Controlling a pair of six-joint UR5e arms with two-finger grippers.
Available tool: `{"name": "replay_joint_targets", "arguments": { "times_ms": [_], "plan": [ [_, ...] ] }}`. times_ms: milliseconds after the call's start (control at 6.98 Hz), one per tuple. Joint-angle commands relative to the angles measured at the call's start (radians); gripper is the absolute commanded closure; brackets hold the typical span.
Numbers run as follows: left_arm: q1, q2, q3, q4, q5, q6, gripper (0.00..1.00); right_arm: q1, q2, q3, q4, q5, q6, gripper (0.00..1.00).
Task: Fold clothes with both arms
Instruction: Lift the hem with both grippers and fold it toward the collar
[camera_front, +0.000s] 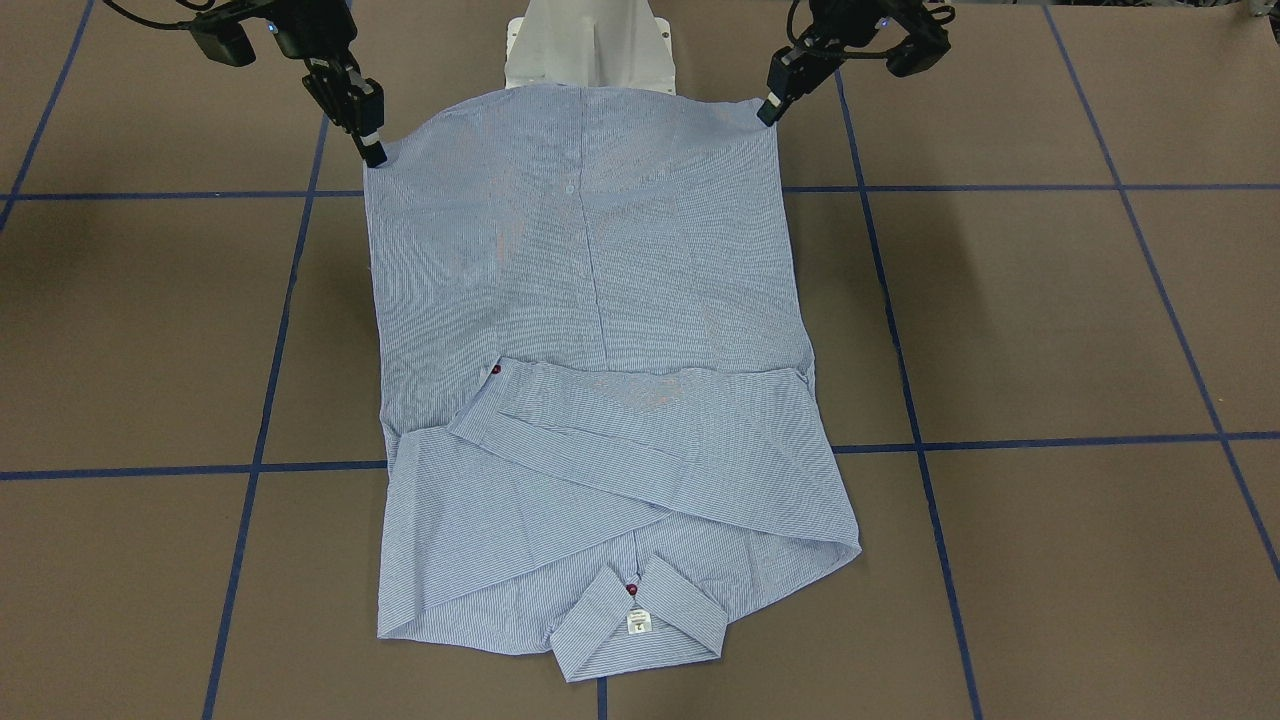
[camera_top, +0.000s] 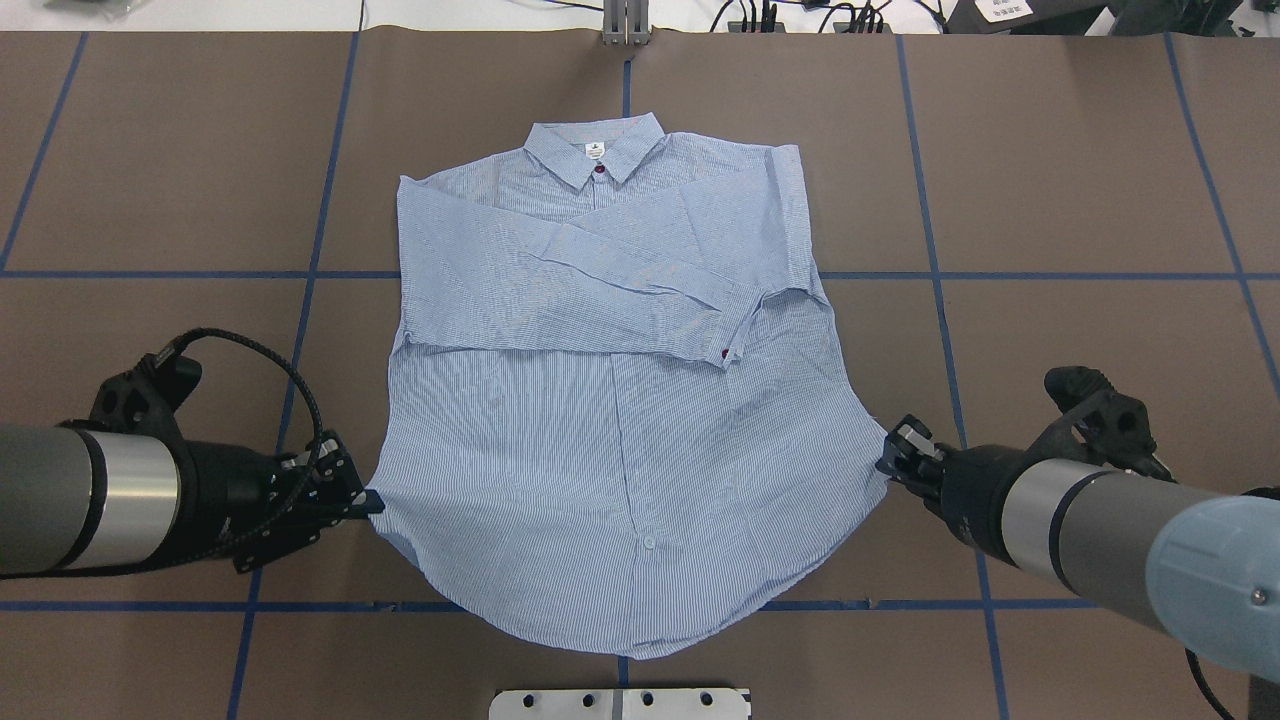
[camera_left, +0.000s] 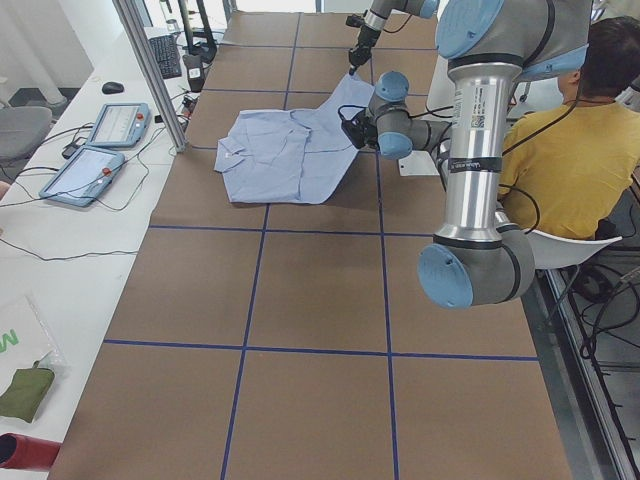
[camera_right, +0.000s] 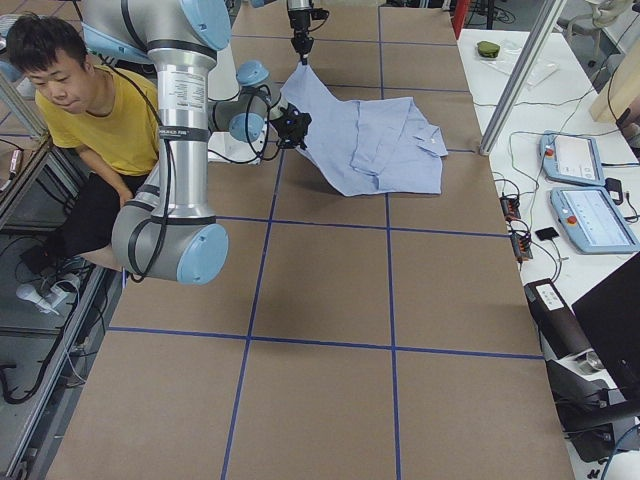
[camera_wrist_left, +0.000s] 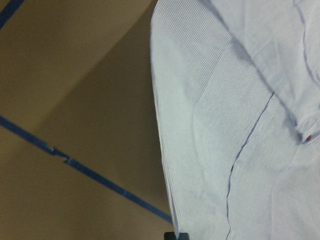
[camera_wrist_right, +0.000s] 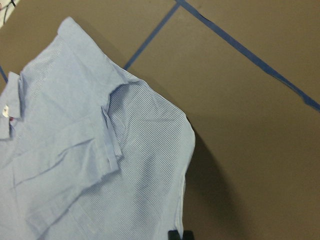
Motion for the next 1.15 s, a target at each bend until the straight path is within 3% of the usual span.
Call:
{"name": "replay_joint_targets", "arguments": {
  "times_ms": [0,573,1002],
  "plan": [
    [-0.126,-0.075,0.06,0.006,-0.054,0.003,1.0,0.103,0.088,-0.059,0.0,-0.029,0.0,1.0],
    [-0.264,-0.084,0.051,0.051,-0.176,0.003,1.0,0.107,0.088,-0.05,0.001,-0.201,0.002,1.0],
    [-0.31,-0.084,0.085,0.051,-0.185,0.024,1.0,0.108,0.149,-0.115,0.006,-0.238,0.002,1.0]
  ]
}}
